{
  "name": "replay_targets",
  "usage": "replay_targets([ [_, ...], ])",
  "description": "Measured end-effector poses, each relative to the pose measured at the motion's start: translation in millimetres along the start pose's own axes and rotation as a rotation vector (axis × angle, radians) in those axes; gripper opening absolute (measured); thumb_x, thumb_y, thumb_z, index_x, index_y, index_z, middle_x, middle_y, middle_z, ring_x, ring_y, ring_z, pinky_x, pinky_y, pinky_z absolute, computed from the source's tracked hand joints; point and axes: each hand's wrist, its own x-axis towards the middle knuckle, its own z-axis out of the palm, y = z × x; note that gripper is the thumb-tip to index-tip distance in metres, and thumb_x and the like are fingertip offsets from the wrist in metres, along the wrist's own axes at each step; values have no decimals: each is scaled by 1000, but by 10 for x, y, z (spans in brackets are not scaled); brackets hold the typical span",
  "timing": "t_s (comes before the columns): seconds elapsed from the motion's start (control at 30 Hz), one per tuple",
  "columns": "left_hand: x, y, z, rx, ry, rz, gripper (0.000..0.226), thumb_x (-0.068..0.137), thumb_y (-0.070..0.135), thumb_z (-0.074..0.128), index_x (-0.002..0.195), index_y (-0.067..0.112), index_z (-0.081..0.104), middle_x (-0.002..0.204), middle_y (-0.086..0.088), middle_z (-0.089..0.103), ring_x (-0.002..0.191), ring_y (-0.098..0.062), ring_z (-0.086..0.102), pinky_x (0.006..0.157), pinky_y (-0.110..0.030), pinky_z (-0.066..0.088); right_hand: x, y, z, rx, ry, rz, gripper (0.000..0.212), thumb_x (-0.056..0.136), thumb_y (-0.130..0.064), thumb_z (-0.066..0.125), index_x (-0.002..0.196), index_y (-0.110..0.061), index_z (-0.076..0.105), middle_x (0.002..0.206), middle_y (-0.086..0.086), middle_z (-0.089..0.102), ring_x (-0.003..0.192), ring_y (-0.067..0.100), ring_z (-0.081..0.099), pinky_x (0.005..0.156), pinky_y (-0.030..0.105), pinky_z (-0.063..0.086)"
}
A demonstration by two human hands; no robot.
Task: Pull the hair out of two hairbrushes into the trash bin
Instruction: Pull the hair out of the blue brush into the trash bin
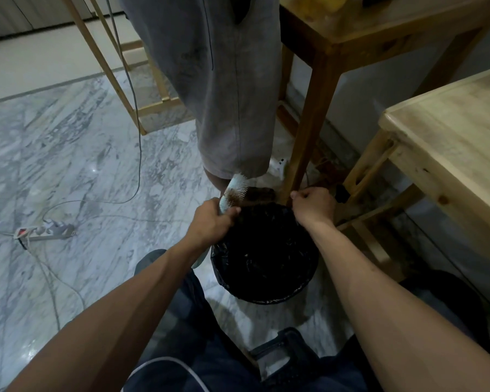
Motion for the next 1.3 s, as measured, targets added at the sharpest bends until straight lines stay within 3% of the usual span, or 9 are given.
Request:
replay_targets([
  [0.23, -14, -175, -329, 39, 79, -65, 32, 100, 38, 68, 89, 8, 62, 84, -10, 81, 66, -11, 62, 59, -30, 43, 15, 85, -220, -127, 70, 58, 28, 106, -19, 51, 109, 0, 72, 100, 10, 68, 87, 25, 58, 76, 32, 43],
  [0.4, -127, -54, -156, -313, -50, -62, 24, 101, 32, 68, 95, 10, 62, 88, -22, 76, 51, -15, 57, 50, -29, 52, -118, 156, -18, -376, -1, 82, 21, 105, -24, 53, 103, -12, 71, 110, 12, 68, 106, 34, 65, 74, 34, 43],
  [0.5, -154, 45, -88, -323, -74, -47, 23, 104, 34, 63, 97, 13, 58, 81, -13, 65, 53, -18, 56, 45, -29, 50, -136, 263, -29, -526, -59, 44, 19, 105, -24, 54, 97, -14, 67, 101, 9, 66, 100, 33, 65, 74, 36, 43],
  [0.63, -24, -8, -201, -365, 115, -76, 28, 103, 41, 61, 93, 17, 51, 74, -9, 56, 47, -15, 46, 46, -30, 39, -121, 491, -108, -633, -62, 33, 19, 102, -19, 55, 97, -10, 71, 92, 8, 64, 85, 28, 61, 74, 36, 52],
  [0.8, 99, -92, -420, -300, 229, -94, 36, 94, 56, 60, 91, 22, 50, 75, -5, 54, 63, -23, 48, 61, -40, 42, -133, 585, -49, -824, -65, -32, 21, 103, -12, 49, 101, -10, 70, 103, 10, 70, 97, 31, 67, 73, 38, 50],
  [1.0, 105, 20, -403, -529, 411, -118, 34, 100, 44, 58, 92, 12, 49, 62, -2, 45, 47, -18, 42, 44, -29, 36, -122, 691, 30, -1161, -139, -128, 31, 99, -1, 46, 96, -16, 73, 106, 3, 73, 99, 24, 71, 67, 32, 45],
  [1.13, 151, -115, -743, -442, 551, -178, 46, 97, 50, 57, 99, 4, 57, 75, -11, 58, 60, -26, 55, 54, -34, 47, -83, 760, -4, -1138, -159, -140, 31, 99, -1, 45, 93, -15, 73, 105, 4, 73, 98, 26, 71, 68, 32, 46],
  [1.23, 25, -141, -558, -278, 336, -117, 45, 95, 54, 61, 107, 11, 58, 88, -14, 67, 71, -29, 61, 63, -46, 56, -63, 553, 133, -927, -296, -163, 23, 104, -10, 46, 92, -12, 67, 109, 8, 69, 100, 30, 67, 77, 36, 52],
  [1.3, -85, -106, -316, -234, 185, -83, 39, 95, 53, 65, 104, 16, 58, 88, -13, 70, 67, -26, 61, 64, -46, 55, -36, 386, 231, -673, -454, -126, 24, 106, -18, 49, 107, -8, 70, 116, 14, 67, 102, 33, 65, 86, 40, 55],
])
